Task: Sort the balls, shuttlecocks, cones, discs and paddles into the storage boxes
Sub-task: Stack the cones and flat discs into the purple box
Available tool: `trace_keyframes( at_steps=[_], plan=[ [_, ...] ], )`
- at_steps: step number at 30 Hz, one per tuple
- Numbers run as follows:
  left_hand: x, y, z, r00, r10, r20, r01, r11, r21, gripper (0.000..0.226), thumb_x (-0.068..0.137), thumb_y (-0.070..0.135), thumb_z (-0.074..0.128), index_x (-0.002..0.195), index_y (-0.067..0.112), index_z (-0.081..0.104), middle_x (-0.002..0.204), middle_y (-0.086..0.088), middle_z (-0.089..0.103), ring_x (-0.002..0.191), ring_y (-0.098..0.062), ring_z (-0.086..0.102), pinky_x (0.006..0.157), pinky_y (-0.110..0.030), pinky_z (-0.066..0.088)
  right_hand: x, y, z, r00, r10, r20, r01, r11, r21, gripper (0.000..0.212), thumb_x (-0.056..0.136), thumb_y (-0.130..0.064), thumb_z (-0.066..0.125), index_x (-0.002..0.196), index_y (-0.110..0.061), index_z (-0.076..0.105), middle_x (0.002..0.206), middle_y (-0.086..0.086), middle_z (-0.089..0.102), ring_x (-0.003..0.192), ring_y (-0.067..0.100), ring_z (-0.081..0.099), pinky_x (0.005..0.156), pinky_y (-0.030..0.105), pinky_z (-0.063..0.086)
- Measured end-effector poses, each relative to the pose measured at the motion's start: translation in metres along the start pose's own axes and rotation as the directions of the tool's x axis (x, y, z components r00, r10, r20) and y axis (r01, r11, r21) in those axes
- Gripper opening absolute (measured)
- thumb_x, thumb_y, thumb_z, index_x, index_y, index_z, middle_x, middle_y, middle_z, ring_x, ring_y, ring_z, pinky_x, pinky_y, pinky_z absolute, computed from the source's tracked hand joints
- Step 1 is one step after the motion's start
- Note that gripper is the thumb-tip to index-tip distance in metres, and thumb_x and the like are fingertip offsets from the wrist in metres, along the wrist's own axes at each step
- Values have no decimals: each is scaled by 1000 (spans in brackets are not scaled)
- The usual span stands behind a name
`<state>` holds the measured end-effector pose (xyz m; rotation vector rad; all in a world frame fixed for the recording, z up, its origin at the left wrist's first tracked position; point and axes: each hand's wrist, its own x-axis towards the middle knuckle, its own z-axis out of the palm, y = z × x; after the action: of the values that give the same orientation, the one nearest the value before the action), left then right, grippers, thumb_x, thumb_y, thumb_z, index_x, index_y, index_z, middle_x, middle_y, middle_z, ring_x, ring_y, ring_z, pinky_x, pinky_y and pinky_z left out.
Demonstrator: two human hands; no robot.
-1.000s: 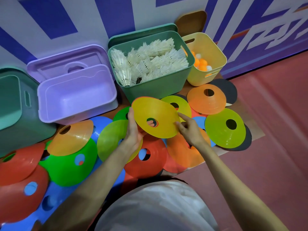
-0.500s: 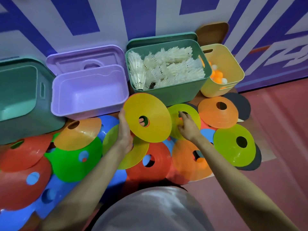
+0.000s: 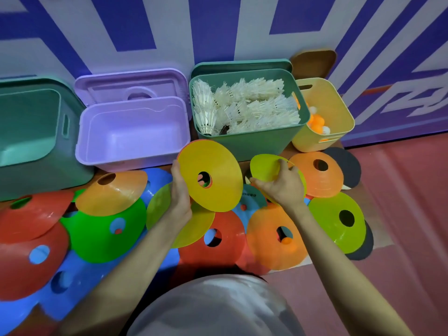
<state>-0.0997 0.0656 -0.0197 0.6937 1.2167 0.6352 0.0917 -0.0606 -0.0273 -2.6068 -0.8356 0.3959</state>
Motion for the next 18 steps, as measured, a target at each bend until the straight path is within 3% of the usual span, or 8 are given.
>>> trace_keyframes(
  at_steps=[4,8,9,11,12,15,16,18],
  plan=[
    [-1,2,2,1000,-18,-10,18,1000,6,41,94,63,35,104,34,63,106,-2,70,100,-24,66,84,-42,54,-19,-2,-17,997,-9,-71,28,960,278,95,62,-59,78,139,-20,37,126,12,48,116,28,48,87,33,43],
    [-4,1,4,999,-29,-18,30,1000,10,43,94,63,38,111,31,62,113,-5,69,101,-25,66,88,-44,54,-33,-8,-29,992,-62,-106,117,732,671,64,79,-48,57,136,-22,45,116,-4,52,99,6,50,84,23,42],
    [-5,1,5,999,-28,-21,28,999,17,44,94,62,38,113,30,61,113,-5,69,102,-25,66,90,-44,53,-35,-10,-31,997,-32,-74,77,654,753,52,83,-43,51,129,-20,51,109,-4,54,88,4,50,76,22,43],
    [-6,1,7,999,-22,-27,23,999,25,49,92,64,40,118,28,61,116,-5,68,103,-24,65,93,-44,52,-38,-14,-34,998,67,17,-48,500,865,25,90,-35,43,96,-17,60,84,3,52,66,7,44,59,25,39],
    [-5,-1,7,999,-27,-27,28,999,24,54,89,67,42,120,28,62,117,-5,68,104,-25,65,94,-45,51,-38,-14,-34,994,104,31,-77,478,875,27,97,-31,39,82,-16,55,75,5,45,59,8,41,54,24,37],
    [-4,-3,8,1000,-22,-3,22,1000,16,52,91,65,40,120,28,61,116,-6,69,105,-26,65,96,-47,50,-41,-7,-22,995,96,-31,-30,574,818,40,103,-16,34,64,-13,38,55,-4,35,44,2,32,45,20,28],
    [-5,-3,9,1000,-19,6,19,1000,16,48,93,63,38,118,28,61,117,-6,68,107,-26,64,98,-47,49,-40,-3,-15,996,89,-25,-32,589,808,39,102,-18,37,63,-13,38,54,-5,35,47,2,33,48,23,28],
    [-6,-2,11,999,-29,23,28,999,15,41,95,60,37,113,29,57,119,-5,67,108,-26,63,99,-47,48,-37,4,-1,997,73,-3,-46,650,759,36,97,-28,41,72,-3,46,66,8,43,65,10,41,60,35,32]
  ],
)
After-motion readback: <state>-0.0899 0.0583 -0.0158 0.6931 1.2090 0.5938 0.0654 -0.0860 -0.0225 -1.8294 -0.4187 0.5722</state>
